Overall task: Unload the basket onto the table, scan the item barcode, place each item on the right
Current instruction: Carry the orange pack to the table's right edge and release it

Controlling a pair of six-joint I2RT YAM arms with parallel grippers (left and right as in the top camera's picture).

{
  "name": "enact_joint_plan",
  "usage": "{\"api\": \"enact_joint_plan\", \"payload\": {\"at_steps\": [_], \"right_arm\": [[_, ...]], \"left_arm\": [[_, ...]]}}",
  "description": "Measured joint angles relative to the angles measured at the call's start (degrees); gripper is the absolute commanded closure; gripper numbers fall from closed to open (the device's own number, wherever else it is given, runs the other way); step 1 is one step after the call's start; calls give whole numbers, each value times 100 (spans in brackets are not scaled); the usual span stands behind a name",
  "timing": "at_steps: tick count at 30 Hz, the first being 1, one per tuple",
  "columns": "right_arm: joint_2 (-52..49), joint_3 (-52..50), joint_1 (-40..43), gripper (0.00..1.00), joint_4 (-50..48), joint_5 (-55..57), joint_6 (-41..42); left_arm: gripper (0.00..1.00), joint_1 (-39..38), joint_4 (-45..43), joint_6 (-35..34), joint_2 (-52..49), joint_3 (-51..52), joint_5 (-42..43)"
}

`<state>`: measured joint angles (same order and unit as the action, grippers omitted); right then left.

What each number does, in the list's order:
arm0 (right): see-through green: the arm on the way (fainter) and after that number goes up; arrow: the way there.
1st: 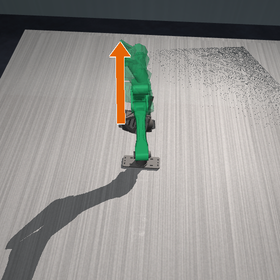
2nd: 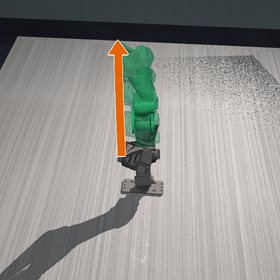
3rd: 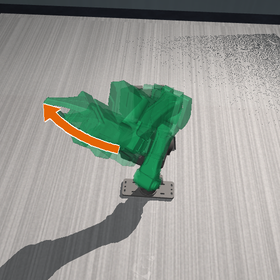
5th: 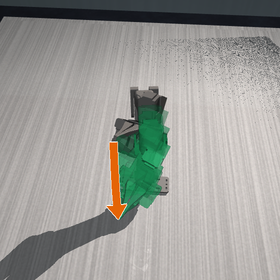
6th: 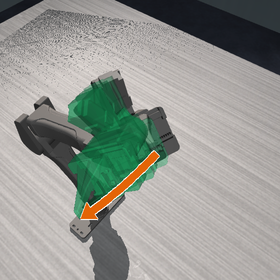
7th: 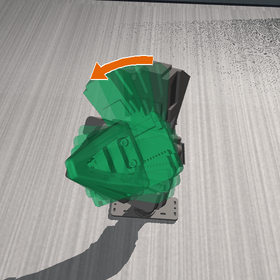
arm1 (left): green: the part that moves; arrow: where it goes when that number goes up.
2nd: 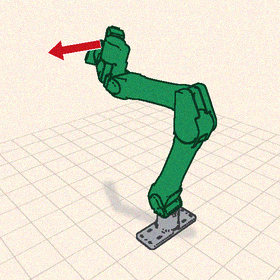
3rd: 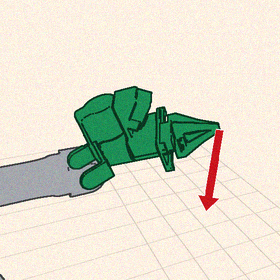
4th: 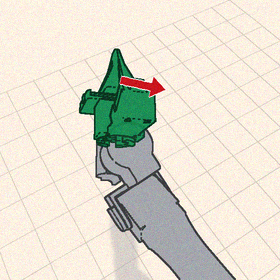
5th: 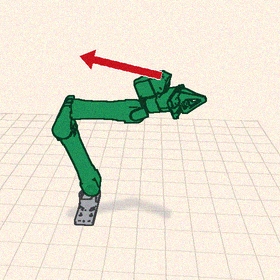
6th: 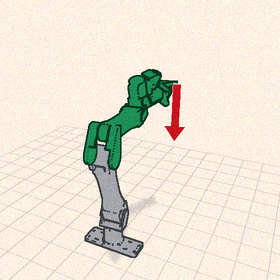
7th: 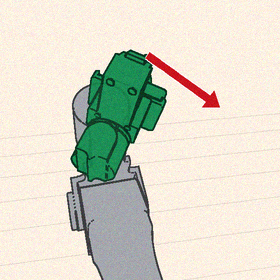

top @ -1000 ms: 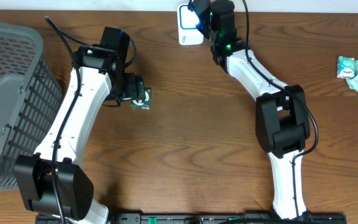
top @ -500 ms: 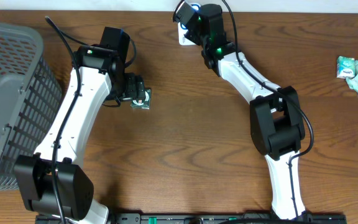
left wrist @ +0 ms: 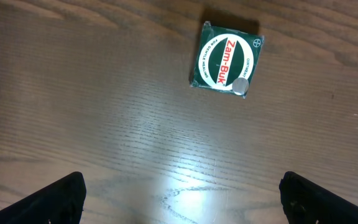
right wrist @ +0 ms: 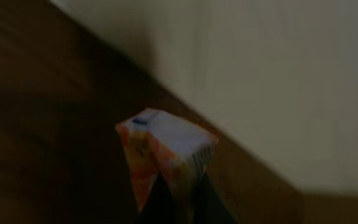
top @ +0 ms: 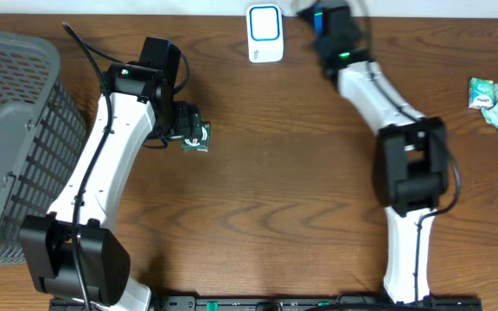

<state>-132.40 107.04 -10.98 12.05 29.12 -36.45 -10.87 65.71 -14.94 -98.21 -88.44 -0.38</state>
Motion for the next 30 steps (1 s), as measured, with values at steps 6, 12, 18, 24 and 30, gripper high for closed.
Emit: {"api": "enact_joint_plan", "payload": {"at_steps": [6,12,18,24,30], "right_arm": [[17,15,1191,79,1239,673,737],[17,15,1829,8,2181,874,1609],[33,15,1886,1,2774,354,2483],[81,15,1429,1,2994,-2457,2656],[122,15,756,1,2815,-5976,2916]], "left_arm": [[2,0,2,0,0,0,2],[2,0,4,0,0,0,2],[2,0,2,0,0,0,0],[2,0,2,0,0,0,2],[2,0,0,0,0,0,2]]}}
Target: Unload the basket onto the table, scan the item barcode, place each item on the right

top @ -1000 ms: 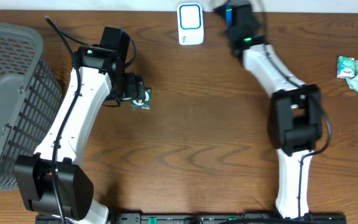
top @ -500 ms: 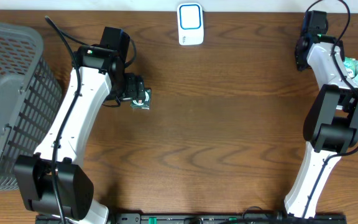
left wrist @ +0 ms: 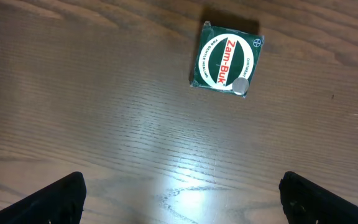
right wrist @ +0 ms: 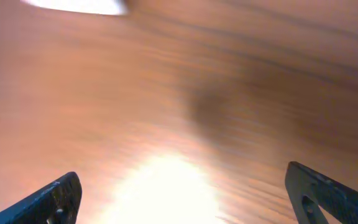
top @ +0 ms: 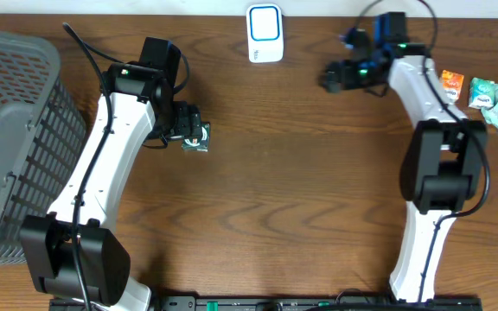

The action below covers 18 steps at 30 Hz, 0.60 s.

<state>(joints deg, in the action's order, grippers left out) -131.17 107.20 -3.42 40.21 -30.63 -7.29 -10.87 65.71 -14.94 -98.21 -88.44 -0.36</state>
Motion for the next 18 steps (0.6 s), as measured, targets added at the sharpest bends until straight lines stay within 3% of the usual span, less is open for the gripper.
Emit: {"api": "enact_joint_plan", "payload": {"at_steps": [3,7,9,12,18], "right_arm": [[11,0,-444,1,-76,-1099,42],[11,0,-986,4,-70,-1375,-125],[11,0,-1307,7,-120,-1263,-238],[11,0,-1847,1,-345,-699,-238],[11,0,-2658,1,-756,529,846]], "left_arm": [[2,0,2,0,0,0,0],[2,0,2,0,0,0,-2],[2,0,2,0,0,0,0],[2,0,2,0,0,0,0],[2,0,2,0,0,0,0]]}}
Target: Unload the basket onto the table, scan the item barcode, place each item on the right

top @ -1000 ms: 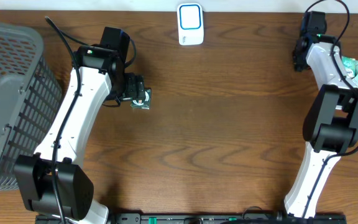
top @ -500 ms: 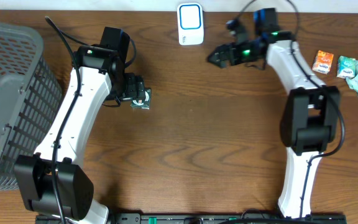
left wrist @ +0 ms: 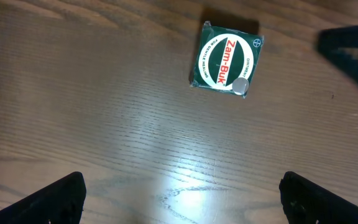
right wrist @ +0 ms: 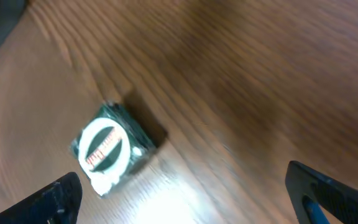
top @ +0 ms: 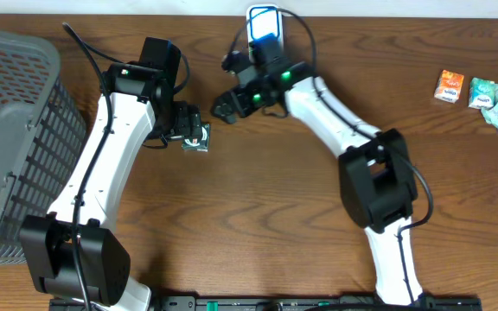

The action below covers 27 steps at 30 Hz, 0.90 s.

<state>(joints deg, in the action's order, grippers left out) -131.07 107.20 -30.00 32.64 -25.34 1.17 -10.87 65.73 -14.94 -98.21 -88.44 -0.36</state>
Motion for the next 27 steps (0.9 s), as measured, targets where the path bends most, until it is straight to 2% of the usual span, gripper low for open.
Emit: {"api": "enact_joint_plan", "payload": {"at_steps": [8,16,22,25,27], "right_arm": [[-22,0,-706,1,-608,796,774],[-315,0,-960,1,-848,1045,1545],[-466,0,-1062,12,-837,1130,1775],[-466,0,-1097,23,-820,1167,1805],[-466,0,-1117,24,-813,1231,1818]], "left_arm": [[2,0,0,0,0,0,-2],[2,0,0,0,0,0,0],[2,0,0,0,0,0,0],[2,0,0,0,0,0,0],[2,0,0,0,0,0,-2]]}}
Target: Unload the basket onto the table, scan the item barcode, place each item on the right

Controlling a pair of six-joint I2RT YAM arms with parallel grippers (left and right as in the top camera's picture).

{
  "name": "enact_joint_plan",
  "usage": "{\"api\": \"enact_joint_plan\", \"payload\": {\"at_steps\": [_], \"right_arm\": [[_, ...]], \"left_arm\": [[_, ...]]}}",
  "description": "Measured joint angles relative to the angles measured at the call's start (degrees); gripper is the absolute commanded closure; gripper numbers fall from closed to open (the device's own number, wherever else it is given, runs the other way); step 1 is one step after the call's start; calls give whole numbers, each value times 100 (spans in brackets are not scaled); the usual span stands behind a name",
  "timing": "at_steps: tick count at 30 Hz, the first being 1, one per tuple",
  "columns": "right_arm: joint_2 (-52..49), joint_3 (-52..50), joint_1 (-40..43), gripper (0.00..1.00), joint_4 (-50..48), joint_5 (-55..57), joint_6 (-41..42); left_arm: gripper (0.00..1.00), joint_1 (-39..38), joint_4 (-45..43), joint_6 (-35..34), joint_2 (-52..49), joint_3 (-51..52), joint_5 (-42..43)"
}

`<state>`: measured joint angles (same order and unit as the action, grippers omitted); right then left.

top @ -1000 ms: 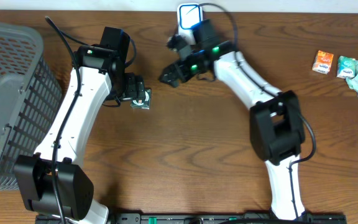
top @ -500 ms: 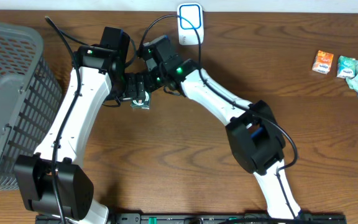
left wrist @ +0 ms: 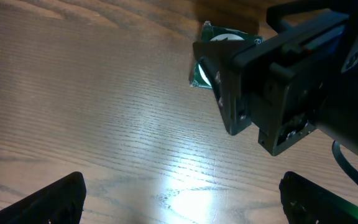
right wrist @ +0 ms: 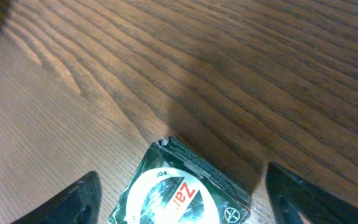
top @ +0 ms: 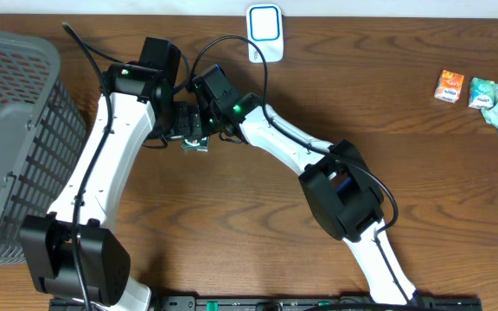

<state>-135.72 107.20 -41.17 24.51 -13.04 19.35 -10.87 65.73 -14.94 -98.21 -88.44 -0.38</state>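
A green Zam-Buk box (right wrist: pixel 180 191) lies flat on the wooden table, label up. My right gripper (right wrist: pixel 185 202) is open just above it, one finger (right wrist: pixel 79 200) on each side. In the overhead view the box (top: pixel 196 145) is mostly covered by both grippers. My left gripper (left wrist: pixel 182 204) hangs open a little in front of the box (left wrist: pixel 199 70), holding nothing; the right gripper's body (left wrist: pixel 291 81) hides most of the box there. The white and blue scanner (top: pixel 264 32) stands at the table's back edge.
A grey mesh basket (top: pixel 11 130) fills the left side. At the far right lie a small orange carton (top: pixel 449 86) and green packets (top: pixel 491 93). The right arm (top: pixel 292 147) reaches across the middle of the table.
My right gripper has moved from just right of the Zam-Buk box to directly over it, so the box now lies between its open fingers. The left gripper has not moved.
My right gripper held a small orange carton near the scanner. Then it was open and the carton lay at the far right beside the packets. After that it was at the left near the Zam-Buk box, and now straddles it. The left gripper stayed open by the box.
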Motion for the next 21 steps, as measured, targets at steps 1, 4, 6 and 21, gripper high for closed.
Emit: {"api": "enact_joint_plan", "payload": {"at_steps": [1,4,6,21], "right_arm": [[0,-2,0,26,4,48,11],[0,-28,0,26,26,129,-7],[0,-44,0,20,42,153,-9],[0,-55,-146,18,330,560,1340]], "left_arm": [[2,0,0,0,0,0,2],[2,0,0,0,0,0,0],[2,0,0,0,0,0,2],[2,0,0,0,0,0,2]]}}
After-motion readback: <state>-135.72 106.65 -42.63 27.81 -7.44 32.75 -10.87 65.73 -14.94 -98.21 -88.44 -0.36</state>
